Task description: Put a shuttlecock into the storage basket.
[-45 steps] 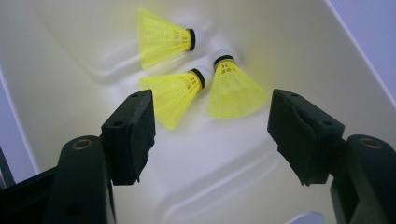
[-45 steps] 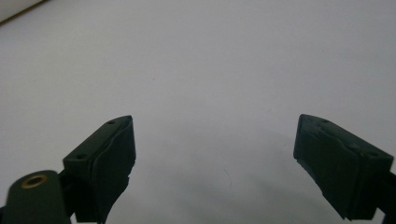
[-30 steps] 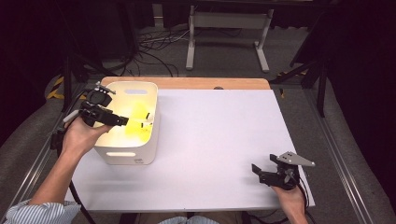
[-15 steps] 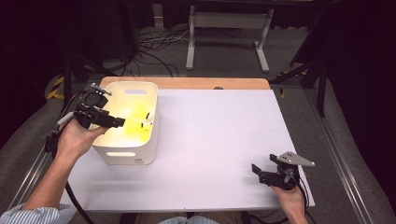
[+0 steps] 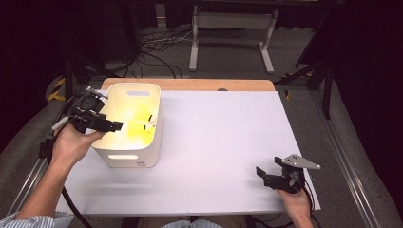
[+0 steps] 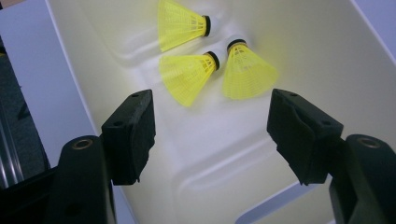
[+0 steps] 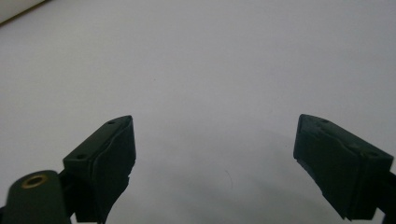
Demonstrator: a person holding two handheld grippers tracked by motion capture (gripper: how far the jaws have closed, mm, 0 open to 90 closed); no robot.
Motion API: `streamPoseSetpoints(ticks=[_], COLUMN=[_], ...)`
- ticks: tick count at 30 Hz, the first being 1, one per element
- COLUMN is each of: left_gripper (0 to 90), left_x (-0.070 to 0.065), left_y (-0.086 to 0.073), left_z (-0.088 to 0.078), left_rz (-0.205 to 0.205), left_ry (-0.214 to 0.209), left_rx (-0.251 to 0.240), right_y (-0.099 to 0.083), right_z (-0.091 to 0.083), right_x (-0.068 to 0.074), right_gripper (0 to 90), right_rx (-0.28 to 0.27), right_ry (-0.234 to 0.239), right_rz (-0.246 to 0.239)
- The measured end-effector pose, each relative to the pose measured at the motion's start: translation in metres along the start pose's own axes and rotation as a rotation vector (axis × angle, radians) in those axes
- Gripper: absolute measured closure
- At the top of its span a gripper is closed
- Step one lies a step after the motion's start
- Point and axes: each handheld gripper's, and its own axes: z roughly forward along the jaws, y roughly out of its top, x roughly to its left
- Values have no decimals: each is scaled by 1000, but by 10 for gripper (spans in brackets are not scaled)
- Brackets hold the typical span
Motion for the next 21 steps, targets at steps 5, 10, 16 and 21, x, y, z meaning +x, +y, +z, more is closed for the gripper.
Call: streamPoseSetpoints(ticks=[5,10,16,21], left_gripper=[336,336,339,341], left_x=[3,5,9,13], left_y=[-5,-9,-15,-20], left_z=[-3,-8,-12,-15], left_rz=[-10,-16,-31,-41], left_ry=[1,4,10,12], left_rx=[-6,-16,-23,-34], right_y=[0,0,0,0], right_z=[0,0,0,0], right_x=[0,0,0,0], right_gripper=[133,133,133,133], right_rx=[0,1,1,1], right_ry=[0,0,0,0], right_rz=[-1,-1,0,-1])
